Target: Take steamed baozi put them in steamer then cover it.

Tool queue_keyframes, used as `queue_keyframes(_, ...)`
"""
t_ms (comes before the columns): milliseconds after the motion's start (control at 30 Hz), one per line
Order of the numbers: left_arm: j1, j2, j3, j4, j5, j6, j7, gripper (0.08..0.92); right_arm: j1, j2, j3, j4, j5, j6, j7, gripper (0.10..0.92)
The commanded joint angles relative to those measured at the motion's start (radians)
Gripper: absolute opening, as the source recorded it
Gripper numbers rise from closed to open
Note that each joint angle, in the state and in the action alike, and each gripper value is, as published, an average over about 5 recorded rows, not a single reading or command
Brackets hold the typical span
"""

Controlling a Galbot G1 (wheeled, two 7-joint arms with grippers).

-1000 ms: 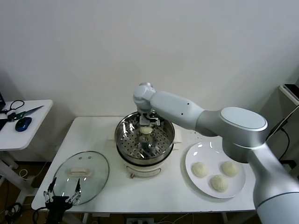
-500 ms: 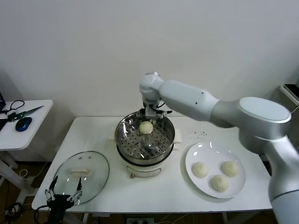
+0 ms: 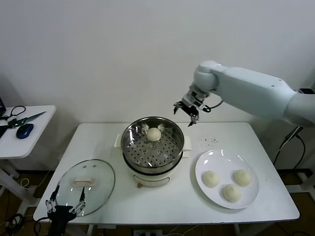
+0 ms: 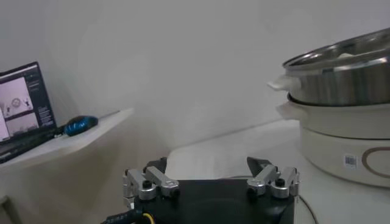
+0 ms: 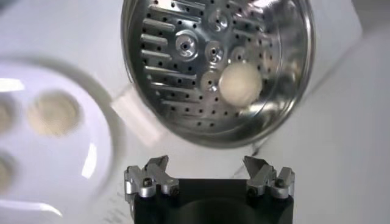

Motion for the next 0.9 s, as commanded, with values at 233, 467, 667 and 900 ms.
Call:
queue_keyframes(233,0.006,-0.001,-0.003,-0.014,-0.021,0.013,-0.02,0.823,-0.247,-0.286,0.053,0.103,0.11,-0.249,-0.008,0.823)
queue_keyframes(467,0.009,-0.004,-0.007,-0.004,-0.017,0.012,-0.02,0.823,-0.438,-0.261,0.178,0.063,-0.005,-0.236,0.003,0.823)
queue_keyframes(667,0.009,-0.009,-0.006,0.002,-0.013,0.012,-0.019,0.823,-0.493,-0.208,0.198,0.05,-0.025,-0.236,0.015,0.823)
queue_keyframes(900,0.013,-0.01,-0.008,0.007,-0.012,0.009,-0.019,0.823,-0.499,-0.157,0.19,0.028,-0.035,-0.235,0.018,0.823)
